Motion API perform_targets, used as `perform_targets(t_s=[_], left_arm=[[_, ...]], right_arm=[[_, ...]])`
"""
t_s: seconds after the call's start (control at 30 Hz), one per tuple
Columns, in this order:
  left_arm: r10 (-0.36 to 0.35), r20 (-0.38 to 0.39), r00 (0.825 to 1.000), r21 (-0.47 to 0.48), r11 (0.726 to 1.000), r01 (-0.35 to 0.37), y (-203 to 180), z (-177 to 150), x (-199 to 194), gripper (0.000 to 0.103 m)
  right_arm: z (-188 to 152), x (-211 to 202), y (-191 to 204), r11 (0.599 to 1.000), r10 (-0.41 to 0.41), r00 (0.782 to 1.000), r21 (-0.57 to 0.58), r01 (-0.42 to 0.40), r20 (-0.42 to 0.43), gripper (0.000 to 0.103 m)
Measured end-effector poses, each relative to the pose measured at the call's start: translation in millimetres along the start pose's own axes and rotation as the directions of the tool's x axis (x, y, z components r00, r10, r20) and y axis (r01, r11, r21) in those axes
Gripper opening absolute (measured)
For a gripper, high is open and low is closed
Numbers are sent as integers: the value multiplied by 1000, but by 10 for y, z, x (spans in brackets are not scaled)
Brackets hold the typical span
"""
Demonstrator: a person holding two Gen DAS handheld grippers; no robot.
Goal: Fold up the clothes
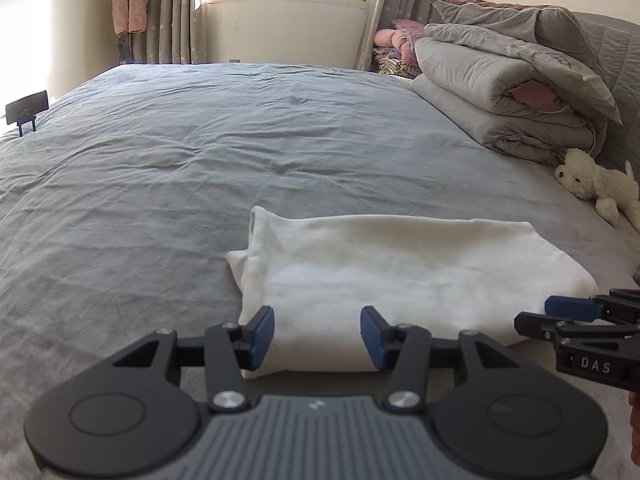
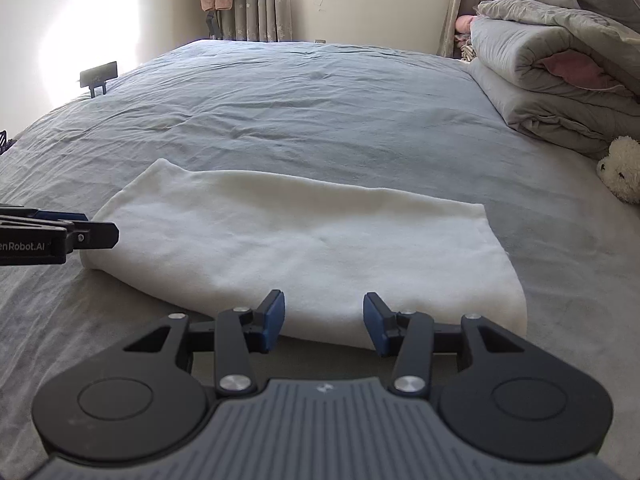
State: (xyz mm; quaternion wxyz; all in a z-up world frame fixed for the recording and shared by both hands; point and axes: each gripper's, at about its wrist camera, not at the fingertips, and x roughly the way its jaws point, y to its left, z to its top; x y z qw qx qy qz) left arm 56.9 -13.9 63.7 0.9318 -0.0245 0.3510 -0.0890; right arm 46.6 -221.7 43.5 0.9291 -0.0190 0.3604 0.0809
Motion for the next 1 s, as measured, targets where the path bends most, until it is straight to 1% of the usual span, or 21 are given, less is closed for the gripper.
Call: perform_targets(t_s=[0.07, 0.13, 0.17, 0.3, 0.37, 0.47, 0.6, 0.7, 0.83, 0.93, 0.97, 1.0], left_arm=[[3, 3, 1000, -8, 1000, -3, -25, -36, 90, 50], [42, 15, 999, 50, 998, -43, -54, -91, 179, 52], [51, 9, 999, 74, 996, -51, -58, -105, 217, 52], [36, 16, 999, 71, 997, -37, -9, -142, 221, 52], [43, 24, 999, 70, 997, -44, 18, -172, 215, 52], [58, 16, 998, 23, 998, -58, 87, -184, 201, 52], [59, 13, 998, -21, 998, -59, 164, -209, 195, 50], [70, 13, 997, -8, 998, -69, 133, -212, 203, 50], [78, 25, 997, 18, 997, -79, 70, -199, 176, 50], [81, 37, 996, 44, 996, -82, 24, -208, 168, 55], [82, 40, 996, 52, 995, -84, 12, -215, 172, 58], [83, 43, 996, 60, 995, -85, -1, -223, 177, 60]], right_arm=[[-13, 17, 30, 1000, -3, 1000, -6, 3, 9, 49], [-20, 25, 58, 1000, -4, 1000, -20, 4, 22, 51], [-23, 34, 58, 1000, 0, 1000, -22, 0, 26, 53], [-110, 113, -51, 1000, 29, 999, -12, -29, 19, 57], [-119, 135, -47, 999, 32, 999, -20, -32, 26, 58], [-137, 160, -34, 999, 35, 999, -33, -33, 37, 61], [-172, 168, -54, 998, 46, 998, -47, -44, 50, 61], [-171, 169, -55, 998, 43, 998, -46, -41, 50, 61], [-123, 107, 27, 998, 8, 998, -55, -5, 66, 61], [-118, 57, 89, 999, 16, 994, -49, -11, 106, 61], [-129, 73, 112, 999, 21, 994, -51, -16, 103, 61], [-143, 95, 137, 998, 25, 995, -55, -20, 96, 61]])
